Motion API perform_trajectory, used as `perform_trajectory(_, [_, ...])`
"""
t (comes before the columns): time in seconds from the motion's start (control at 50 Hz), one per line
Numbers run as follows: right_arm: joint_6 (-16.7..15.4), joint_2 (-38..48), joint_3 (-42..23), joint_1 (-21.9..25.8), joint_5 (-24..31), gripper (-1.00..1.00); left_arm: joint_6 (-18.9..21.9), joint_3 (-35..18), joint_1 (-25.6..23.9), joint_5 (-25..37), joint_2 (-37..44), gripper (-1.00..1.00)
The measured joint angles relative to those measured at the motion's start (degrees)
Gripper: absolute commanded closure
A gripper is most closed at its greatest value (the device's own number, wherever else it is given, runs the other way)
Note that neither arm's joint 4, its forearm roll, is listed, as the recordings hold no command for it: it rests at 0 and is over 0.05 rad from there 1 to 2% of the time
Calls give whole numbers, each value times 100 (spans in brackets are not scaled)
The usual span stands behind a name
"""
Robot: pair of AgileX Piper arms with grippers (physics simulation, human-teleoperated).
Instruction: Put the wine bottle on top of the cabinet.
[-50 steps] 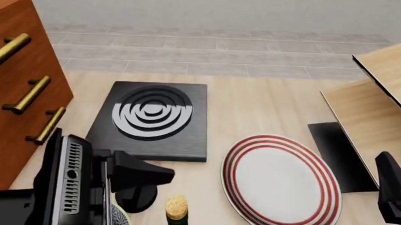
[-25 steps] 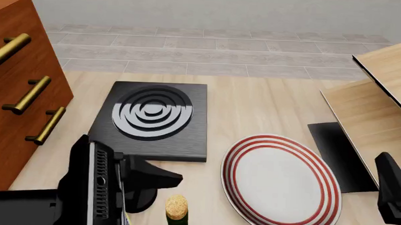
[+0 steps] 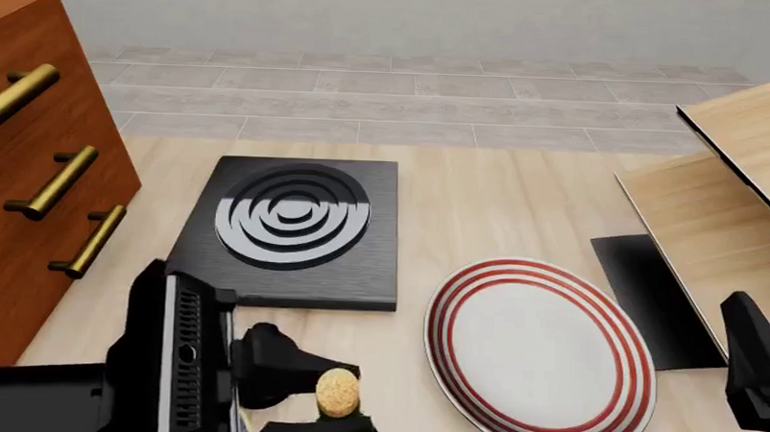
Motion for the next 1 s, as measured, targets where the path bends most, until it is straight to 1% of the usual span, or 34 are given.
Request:
perform_trajectory(0.46, [6, 6, 23, 6, -33, -100, -121, -426, 192, 410, -592, 100])
perform_trajectory(0.54, [9, 9, 24, 6, -33, -100, -77, -521, 269, 522, -658, 100])
perform_trajectory(0.84, [14, 5, 10, 10, -15, -100, -164, -909, 759, 1046, -899, 100])
perform_trajectory(1.0, [12, 0, 9, 12, -13, -100, -201, -1205, 1140, 1457, -1083, 100])
